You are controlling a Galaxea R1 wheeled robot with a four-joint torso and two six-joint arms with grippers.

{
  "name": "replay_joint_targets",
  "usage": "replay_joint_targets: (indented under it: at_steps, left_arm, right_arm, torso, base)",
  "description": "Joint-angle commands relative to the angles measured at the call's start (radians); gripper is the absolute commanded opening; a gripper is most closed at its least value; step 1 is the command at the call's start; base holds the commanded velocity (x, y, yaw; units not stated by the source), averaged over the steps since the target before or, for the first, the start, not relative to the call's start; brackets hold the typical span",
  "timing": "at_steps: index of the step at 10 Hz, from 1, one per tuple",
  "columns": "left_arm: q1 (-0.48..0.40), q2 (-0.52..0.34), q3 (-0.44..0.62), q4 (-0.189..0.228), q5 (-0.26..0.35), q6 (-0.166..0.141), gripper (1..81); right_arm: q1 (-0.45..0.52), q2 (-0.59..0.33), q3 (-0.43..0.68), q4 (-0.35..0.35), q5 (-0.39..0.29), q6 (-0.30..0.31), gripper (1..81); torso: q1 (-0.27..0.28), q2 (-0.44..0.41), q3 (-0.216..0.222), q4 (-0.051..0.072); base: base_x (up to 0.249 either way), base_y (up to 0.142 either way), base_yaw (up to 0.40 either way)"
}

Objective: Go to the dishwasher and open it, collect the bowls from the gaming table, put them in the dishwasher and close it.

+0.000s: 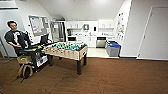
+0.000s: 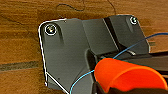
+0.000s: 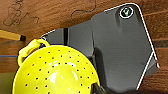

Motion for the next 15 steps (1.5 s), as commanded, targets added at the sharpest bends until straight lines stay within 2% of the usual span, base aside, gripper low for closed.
replay_joint_targets:
  at_steps: [1, 6, 15]
  left_arm:
    - [-0.049, -0.016, 0.004, -0.005, 0.041, -0.001, 1.0]
    - [-0.050, -0.016, 0.004, -0.005, 0.041, -0.001, 1.0]
    - [-0.049, -0.016, 0.004, -0.005, 0.041, -0.001, 1.0]
  right_arm:
    - [0.040, -0.003, 0.003, -0.013, -0.027, -0.002, 1.0]
    - [0.039, -0.003, 0.003, -0.013, -0.027, -0.002, 1.0]
    - [0.039, -0.003, 0.002, -0.013, -0.027, -0.002, 1.0]
  torso:
    - [0.000, 0.000, 0.000, 0.000]
    - [0.000, 0.000, 0.000, 0.000]
    - [0.000, 0.000, 0.000, 0.000]
  base:
    - [0.091, 0.000, 0.000]
    - [0.108, 0.000, 0.000]
    - [0.111, -0.086, 0.000]
